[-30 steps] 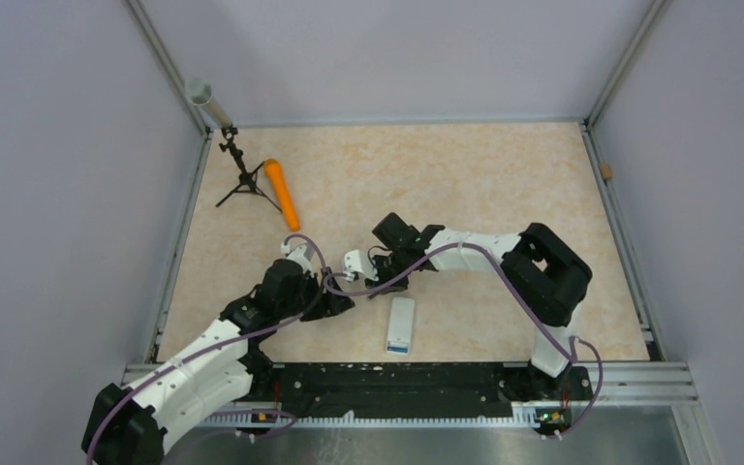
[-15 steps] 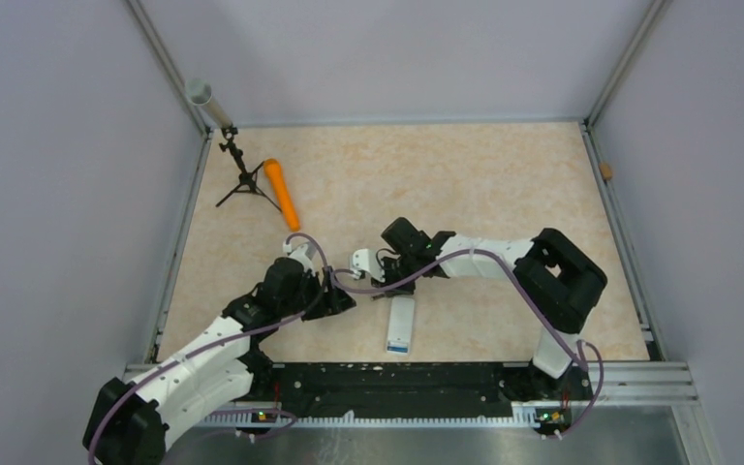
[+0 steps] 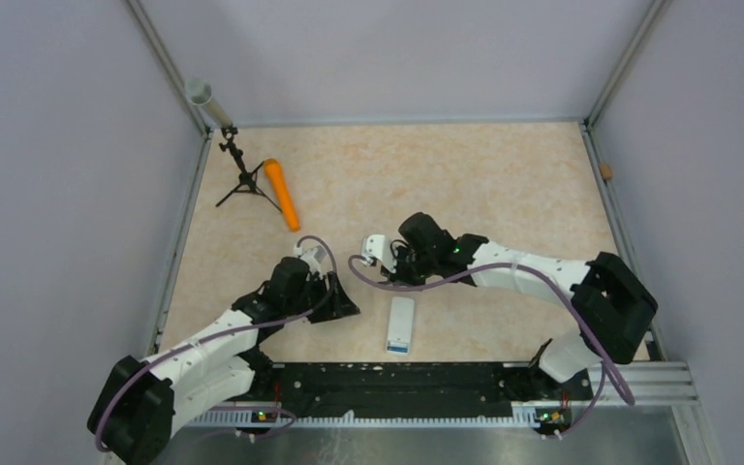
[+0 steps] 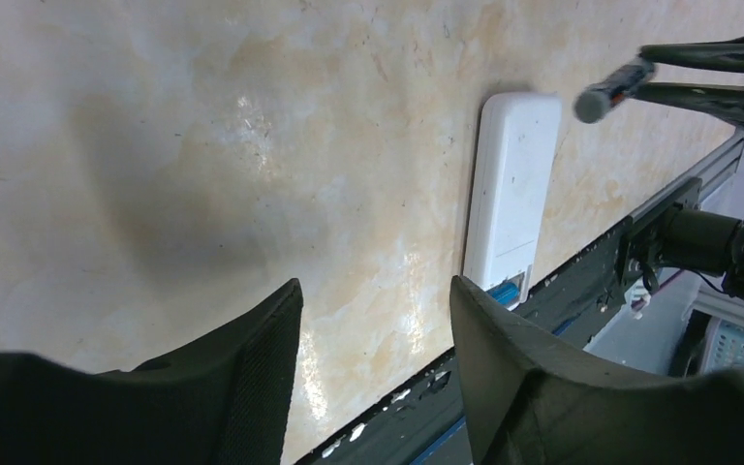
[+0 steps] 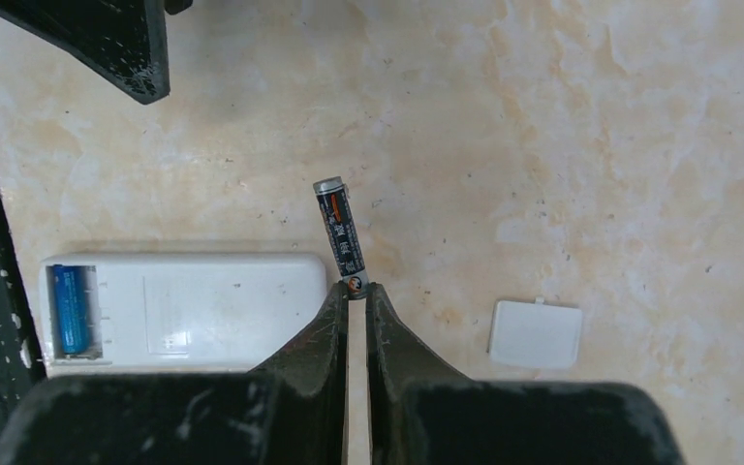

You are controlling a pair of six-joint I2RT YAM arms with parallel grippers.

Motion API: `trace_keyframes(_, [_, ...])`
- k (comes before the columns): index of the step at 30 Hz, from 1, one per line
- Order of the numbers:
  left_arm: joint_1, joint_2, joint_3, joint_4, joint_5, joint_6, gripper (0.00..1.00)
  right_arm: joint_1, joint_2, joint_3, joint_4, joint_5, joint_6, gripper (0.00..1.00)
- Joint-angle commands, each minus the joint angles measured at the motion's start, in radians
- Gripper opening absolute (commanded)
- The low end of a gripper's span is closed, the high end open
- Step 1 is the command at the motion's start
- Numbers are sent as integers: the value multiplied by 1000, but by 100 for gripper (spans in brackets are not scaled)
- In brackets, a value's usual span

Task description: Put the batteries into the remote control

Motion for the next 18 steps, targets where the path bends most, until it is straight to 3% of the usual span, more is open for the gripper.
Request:
trace_keyframes(1, [-2,44,-29,104,89,10,54,37,-115,-39,-40,81,114,0])
trace_keyframes(10, [-98,146,-15,154,130,8,28,151,-244,-92,-147,231,343,0])
trace_keyframes(18, [-235,286,-2,269,135,-26,18,251,-297,-112,-204,273,580,0])
